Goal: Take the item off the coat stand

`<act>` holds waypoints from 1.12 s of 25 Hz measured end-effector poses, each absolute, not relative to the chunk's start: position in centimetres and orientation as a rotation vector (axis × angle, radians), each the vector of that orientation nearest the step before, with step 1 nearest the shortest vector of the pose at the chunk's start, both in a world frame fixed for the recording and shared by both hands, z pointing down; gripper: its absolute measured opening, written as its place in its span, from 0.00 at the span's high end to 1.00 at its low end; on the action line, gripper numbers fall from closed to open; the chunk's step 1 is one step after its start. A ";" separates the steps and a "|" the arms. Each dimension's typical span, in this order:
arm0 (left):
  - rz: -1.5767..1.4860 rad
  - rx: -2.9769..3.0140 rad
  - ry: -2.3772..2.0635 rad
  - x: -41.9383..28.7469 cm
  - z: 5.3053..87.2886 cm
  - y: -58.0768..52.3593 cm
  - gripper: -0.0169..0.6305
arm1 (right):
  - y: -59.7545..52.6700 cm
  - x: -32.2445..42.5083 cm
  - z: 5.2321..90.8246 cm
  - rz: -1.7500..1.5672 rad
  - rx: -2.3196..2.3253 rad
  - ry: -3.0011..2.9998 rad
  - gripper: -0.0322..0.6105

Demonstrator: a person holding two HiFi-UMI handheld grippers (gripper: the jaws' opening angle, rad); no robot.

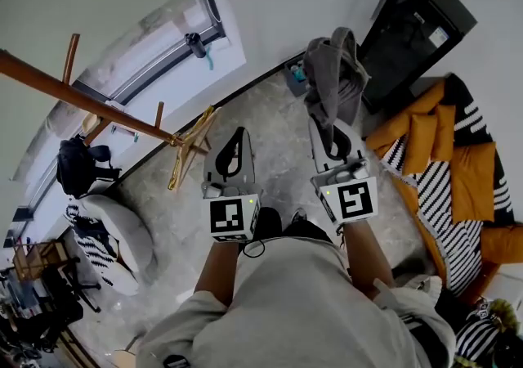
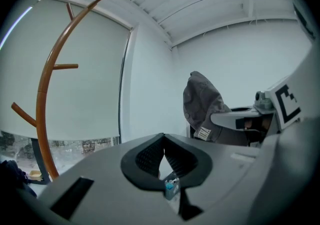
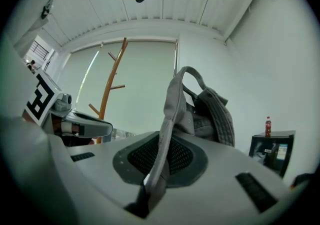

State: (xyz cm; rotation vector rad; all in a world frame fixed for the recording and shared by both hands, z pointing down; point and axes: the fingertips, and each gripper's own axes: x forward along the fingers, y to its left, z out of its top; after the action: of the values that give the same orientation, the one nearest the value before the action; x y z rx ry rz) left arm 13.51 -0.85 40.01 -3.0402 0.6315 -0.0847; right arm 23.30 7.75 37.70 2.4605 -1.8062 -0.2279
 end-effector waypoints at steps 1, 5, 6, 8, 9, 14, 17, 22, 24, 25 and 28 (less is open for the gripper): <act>-0.086 -3.040 0.630 13.5 39.9 0.0 0.96 | 8.8 23.3 37.5 -0.230 2.467 -1.801 0.91; -0.099 -3.044 0.598 14.3 39.6 2.5 0.96 | 11.9 24.2 36.9 -0.221 2.523 -1.787 0.91; -0.094 -3.046 0.583 14.6 39.5 3.0 0.96 | 12.4 24.4 37.0 -0.221 2.532 -1.777 0.91; -0.080 -3.049 0.547 15.1 39.5 3.9 0.96 | 13.1 24.4 37.2 -0.227 2.534 -1.752 0.91; -0.076 -3.049 0.527 15.3 39.5 4.3 0.96 | 13.4 24.4 37.2 -0.226 2.532 -1.737 0.91; -0.054 -3.035 0.436 16.7 38.3 5.6 0.96 | 14.7 24.4 36.4 -0.209 2.543 -1.680 0.91; -0.038 -3.006 0.410 16.7 37.1 4.6 0.96 | 13.7 23.8 35.1 -0.270 2.567 -1.693 0.91; -0.036 -3.002 0.393 16.8 36.6 3.4 0.96 | 12.5 23.6 34.9 -0.269 2.581 -1.684 0.91; -0.043 -3.002 0.386 17.0 36.6 3.3 0.96 | 12.3 23.6 34.7 -0.277 2.573 -1.685 0.91; -0.045 -3.004 0.380 17.1 36.7 3.4 0.96 | 12.2 23.6 34.5 -0.284 2.573 -1.684 0.91; -0.043 -3.003 0.351 17.5 36.7 3.8 0.96 | 12.4 23.7 34.2 -0.302 2.583 -1.674 0.91</act>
State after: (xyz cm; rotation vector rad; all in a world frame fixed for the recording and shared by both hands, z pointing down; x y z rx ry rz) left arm 17.51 3.79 36.71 -3.0026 0.3512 -0.0431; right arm 23.73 12.38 34.24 2.5833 -1.6745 -0.3021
